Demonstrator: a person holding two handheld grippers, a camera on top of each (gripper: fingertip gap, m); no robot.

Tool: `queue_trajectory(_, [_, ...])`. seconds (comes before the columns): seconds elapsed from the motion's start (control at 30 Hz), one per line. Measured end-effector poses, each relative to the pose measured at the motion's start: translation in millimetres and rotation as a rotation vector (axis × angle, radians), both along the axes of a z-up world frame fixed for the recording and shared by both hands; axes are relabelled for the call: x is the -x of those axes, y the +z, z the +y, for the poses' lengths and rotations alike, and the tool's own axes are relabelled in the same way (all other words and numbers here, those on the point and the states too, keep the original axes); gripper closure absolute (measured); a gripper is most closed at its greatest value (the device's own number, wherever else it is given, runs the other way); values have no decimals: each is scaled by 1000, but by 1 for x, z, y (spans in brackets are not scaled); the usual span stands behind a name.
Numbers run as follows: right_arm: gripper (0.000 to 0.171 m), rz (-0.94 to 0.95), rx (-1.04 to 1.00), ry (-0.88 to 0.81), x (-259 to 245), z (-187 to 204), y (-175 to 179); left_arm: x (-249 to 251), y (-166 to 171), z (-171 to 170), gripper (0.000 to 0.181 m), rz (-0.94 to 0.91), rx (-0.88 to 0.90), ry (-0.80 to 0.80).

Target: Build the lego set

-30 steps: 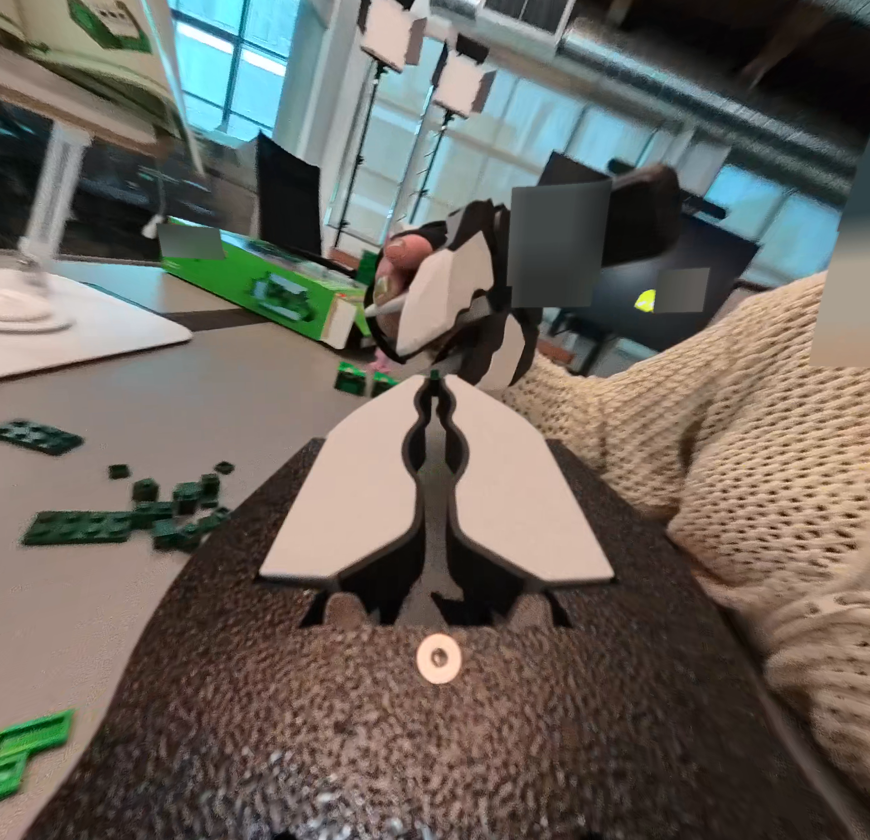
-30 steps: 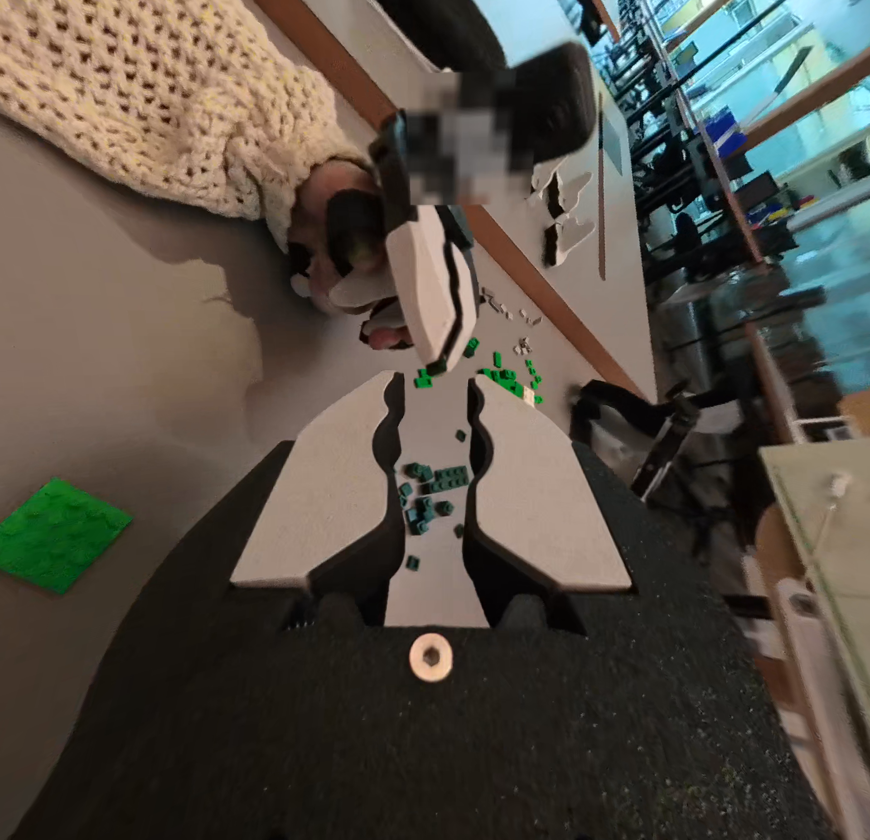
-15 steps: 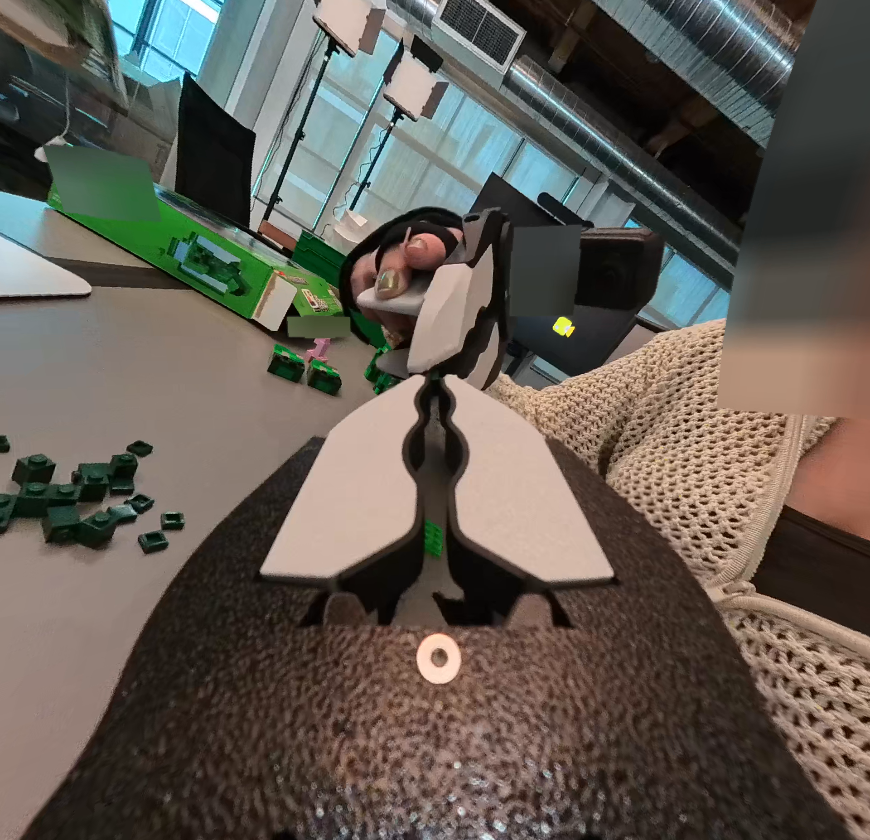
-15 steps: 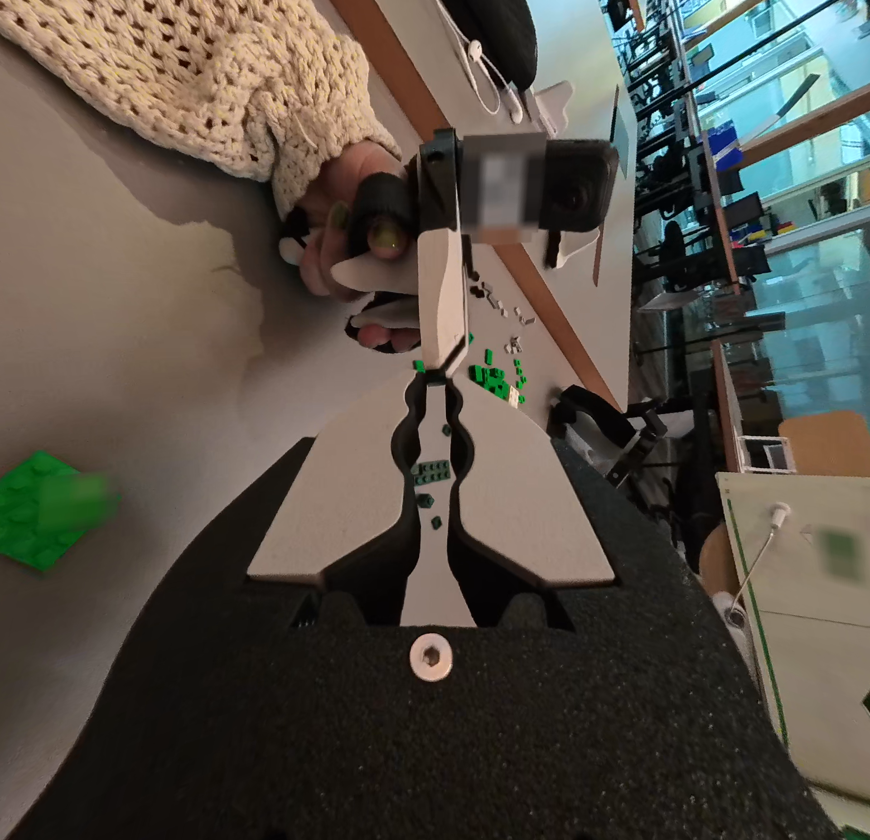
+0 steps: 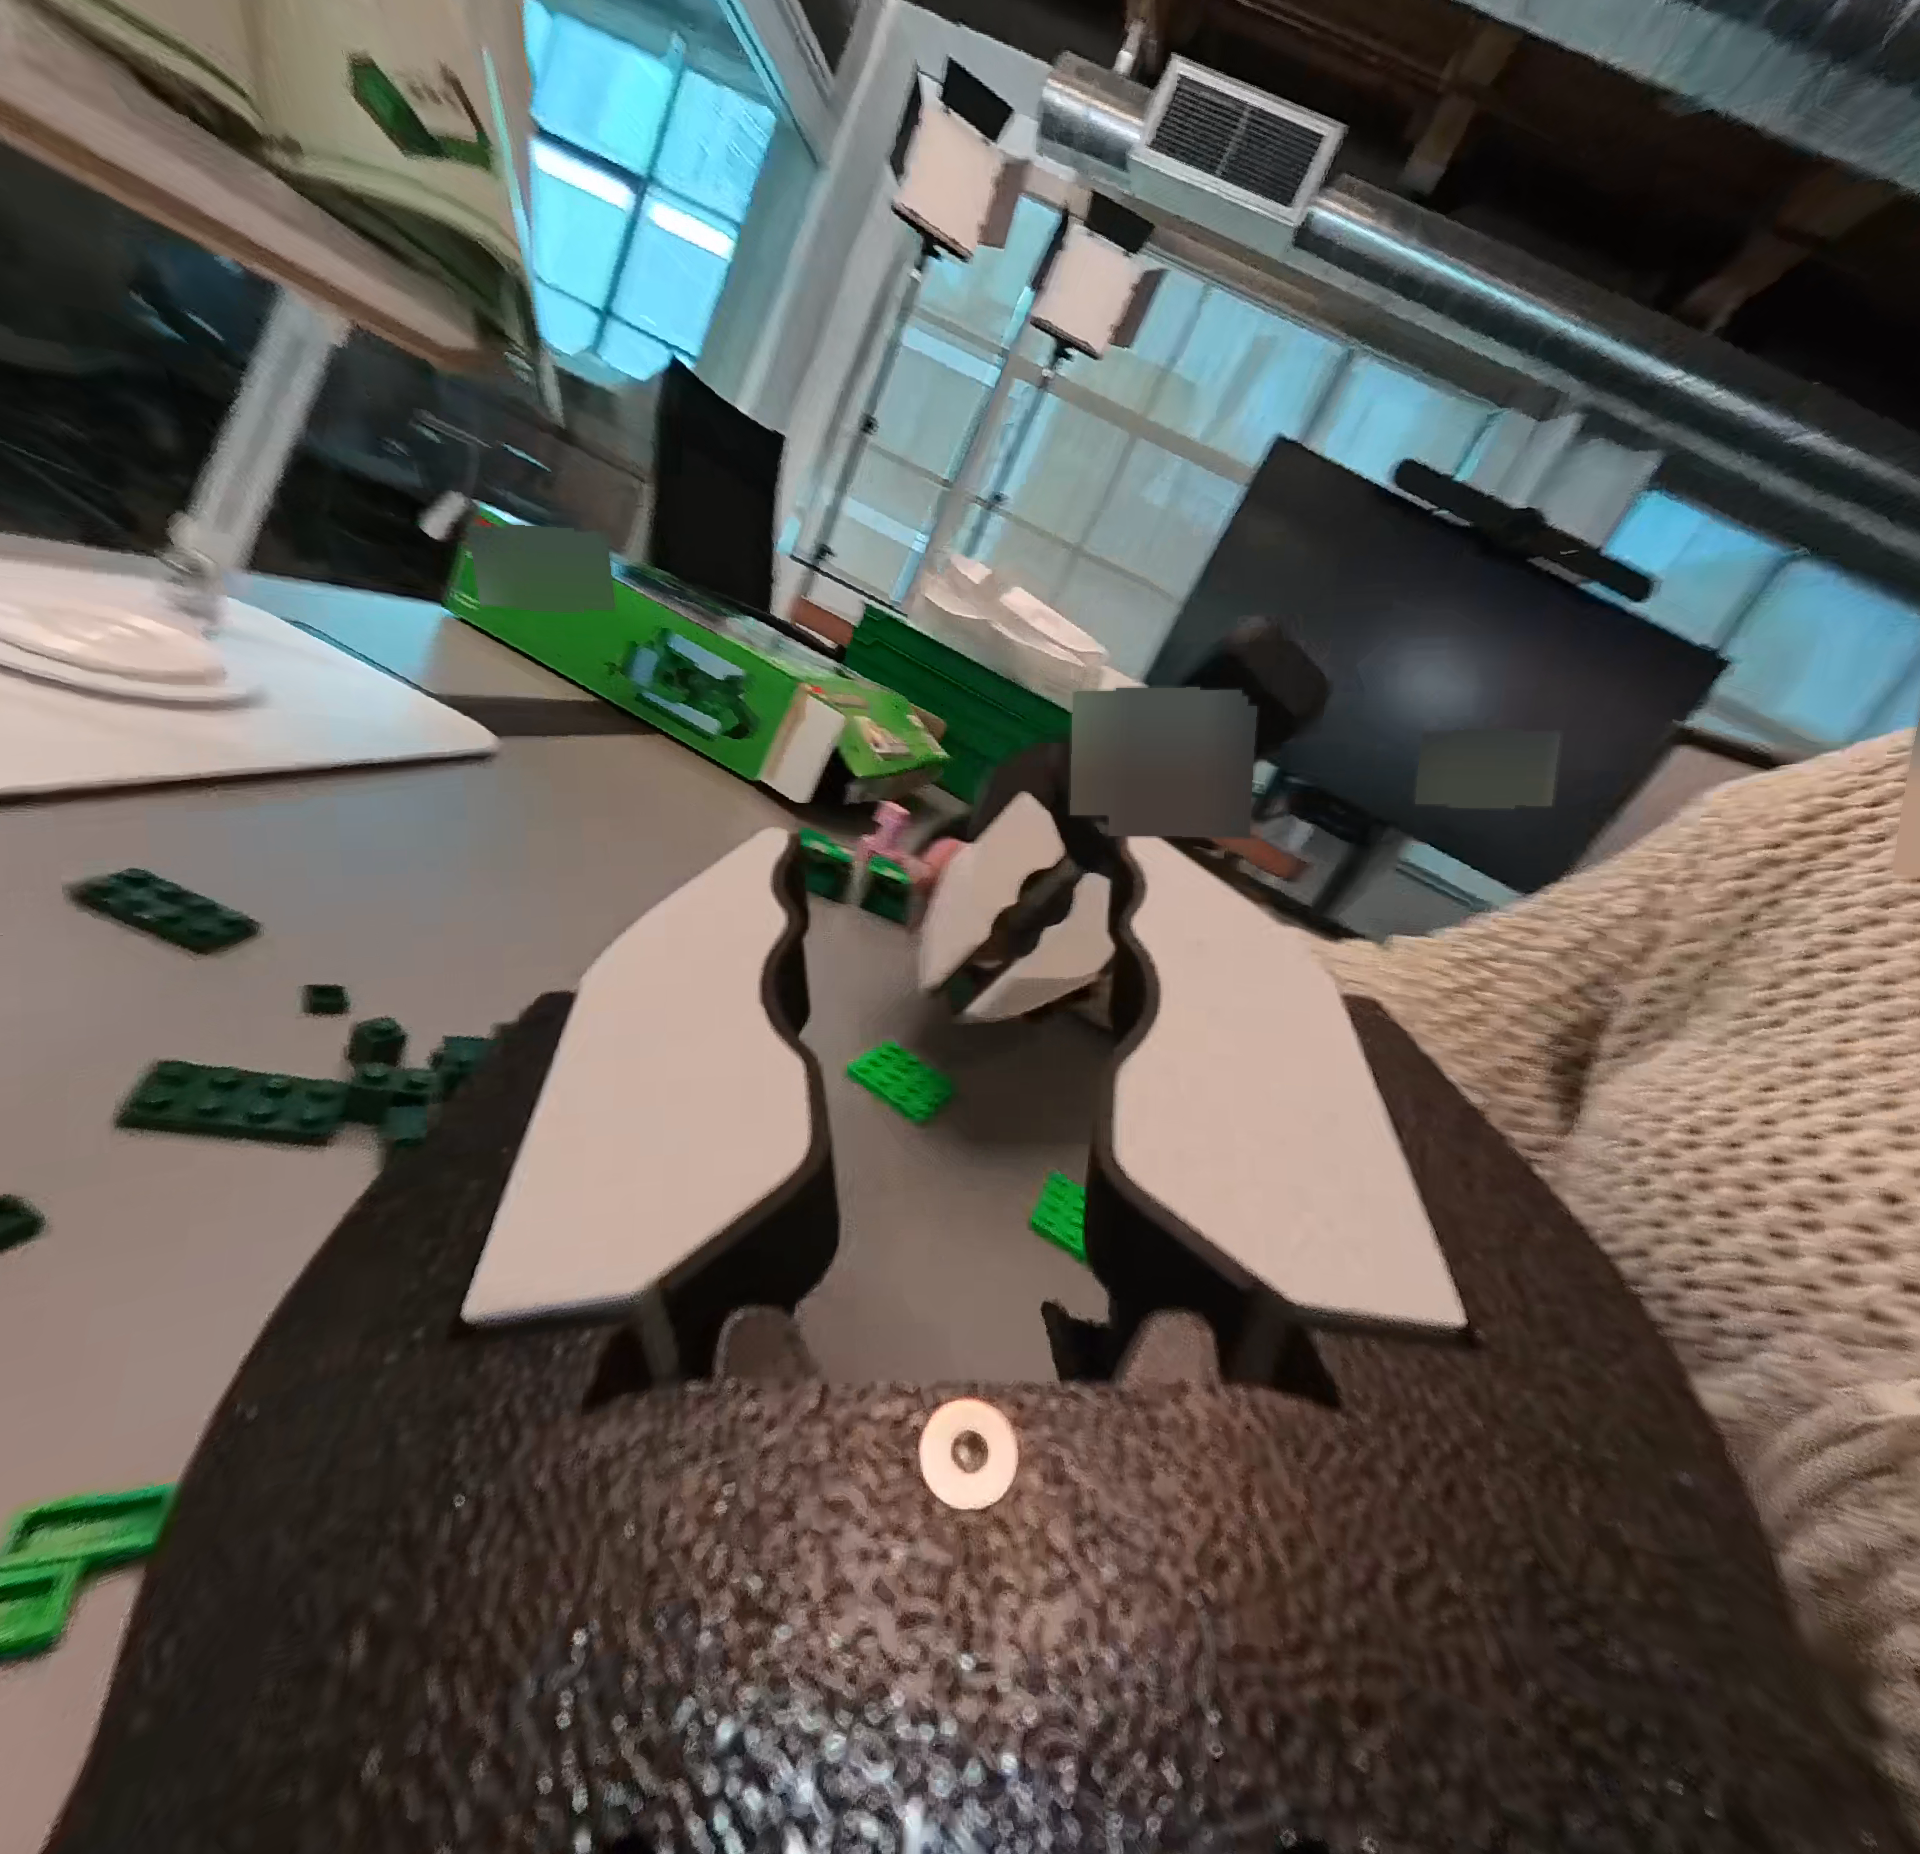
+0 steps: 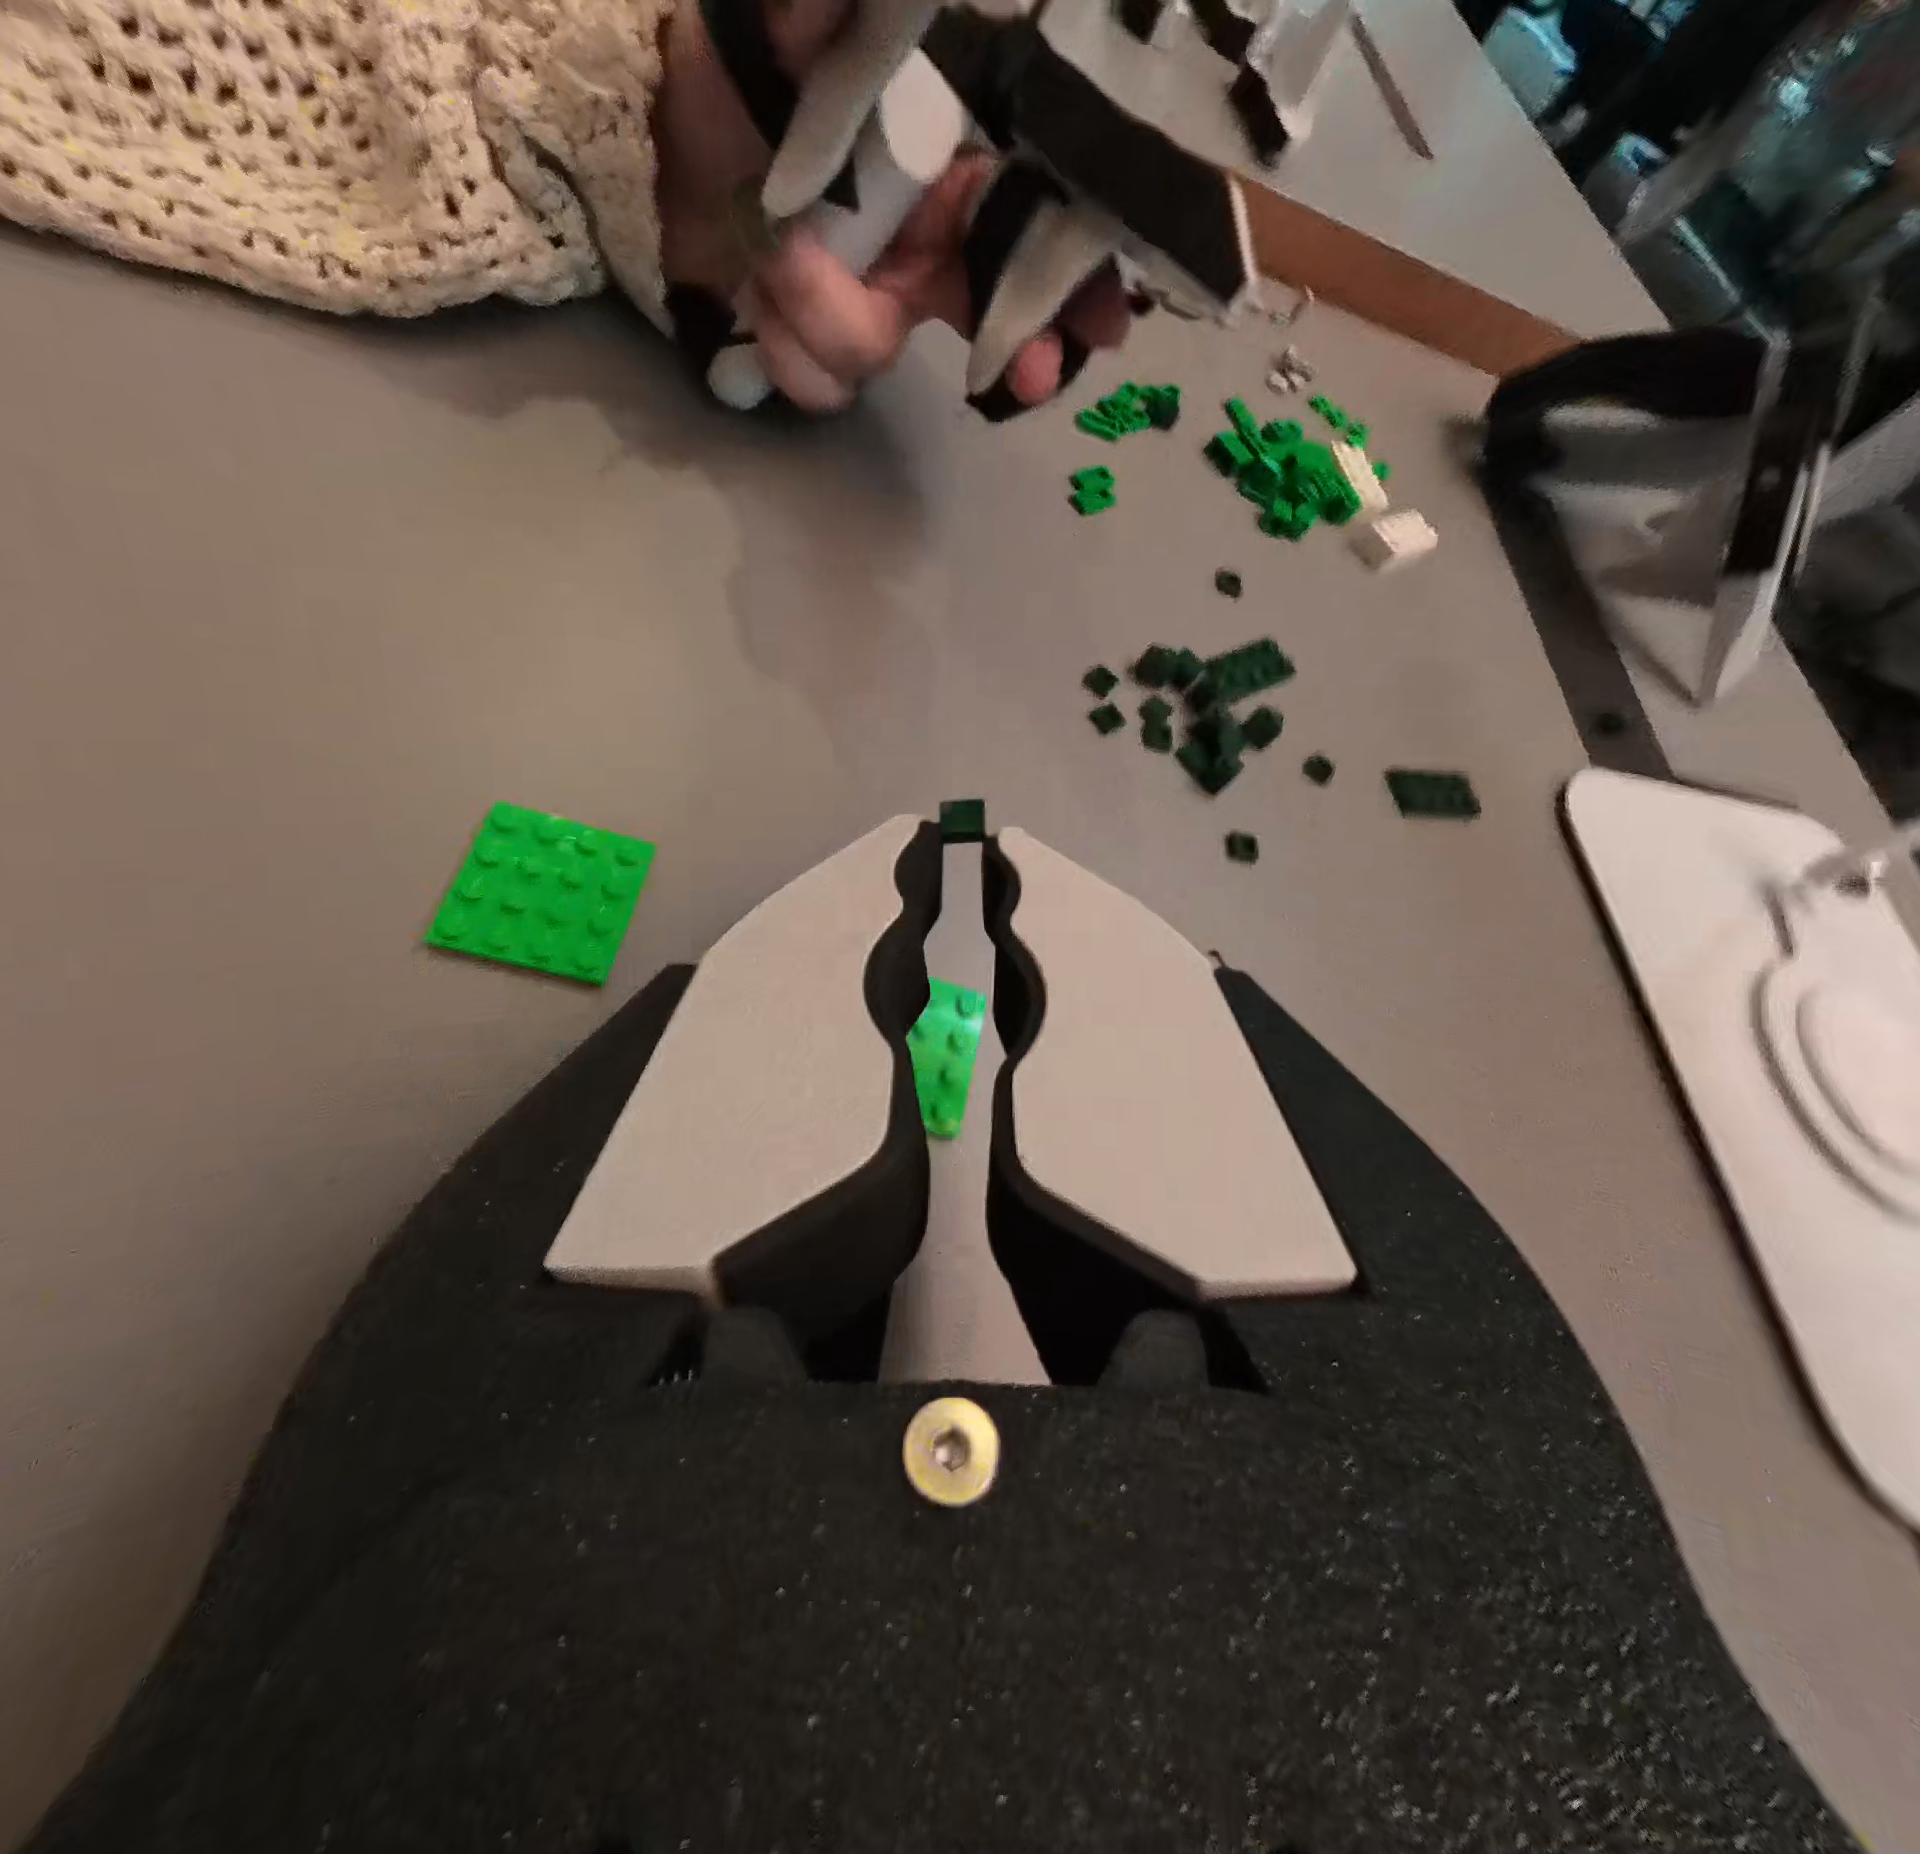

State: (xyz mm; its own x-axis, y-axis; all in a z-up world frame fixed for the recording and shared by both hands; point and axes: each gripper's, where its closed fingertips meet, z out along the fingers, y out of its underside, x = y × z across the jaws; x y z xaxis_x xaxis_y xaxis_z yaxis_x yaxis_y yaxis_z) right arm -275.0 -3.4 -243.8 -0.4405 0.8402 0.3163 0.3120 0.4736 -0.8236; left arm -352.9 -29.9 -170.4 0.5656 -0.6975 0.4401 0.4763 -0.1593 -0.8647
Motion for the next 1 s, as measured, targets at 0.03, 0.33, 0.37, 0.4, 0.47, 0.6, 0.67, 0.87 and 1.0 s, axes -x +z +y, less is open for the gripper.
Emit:
queue_trajectory(0.03, [164, 11, 24, -30, -6, 4, 1, 1, 0, 1, 125, 16, -11, 25])
queue_trajectory(0.33, [164, 153, 167, -172, -21, 34, 16, -25, -3, -15, 142, 158, -71, -90])
queue_trajectory(0.37, [164, 157, 173, -173, -21, 34, 17, -25, -4, -14, 141, 161, -64, -88])
queue_trajectory(0.4, [164, 157, 181, -171, -22, 35, 17, -26, -5, -12, 139, 173, -56, -85])
queue_trajectory(0.47, [164, 155, 201, -166, -22, 35, 18, -30, -9, -9, 137, 225, -45, -67])
queue_trajectory(0.6, [164, 167, 260, -151, -24, 36, 22, -44, -22, 0, 137, 430, -65, -11])
queue_trajectory(0.67, [164, 171, 283, -141, -25, 36, 24, -51, -25, 11, 147, 571, -152, 50])
queue_trajectory(0.87, [165, 155, 264, -122, -24, 33, 22, -75, -50, 35, 138, 729, -57, -81])
queue_trajectory(1.0, [165, 151, 280, -122, -24, 34, 22, -84, -72, 41, 134, 847, 55, -200])
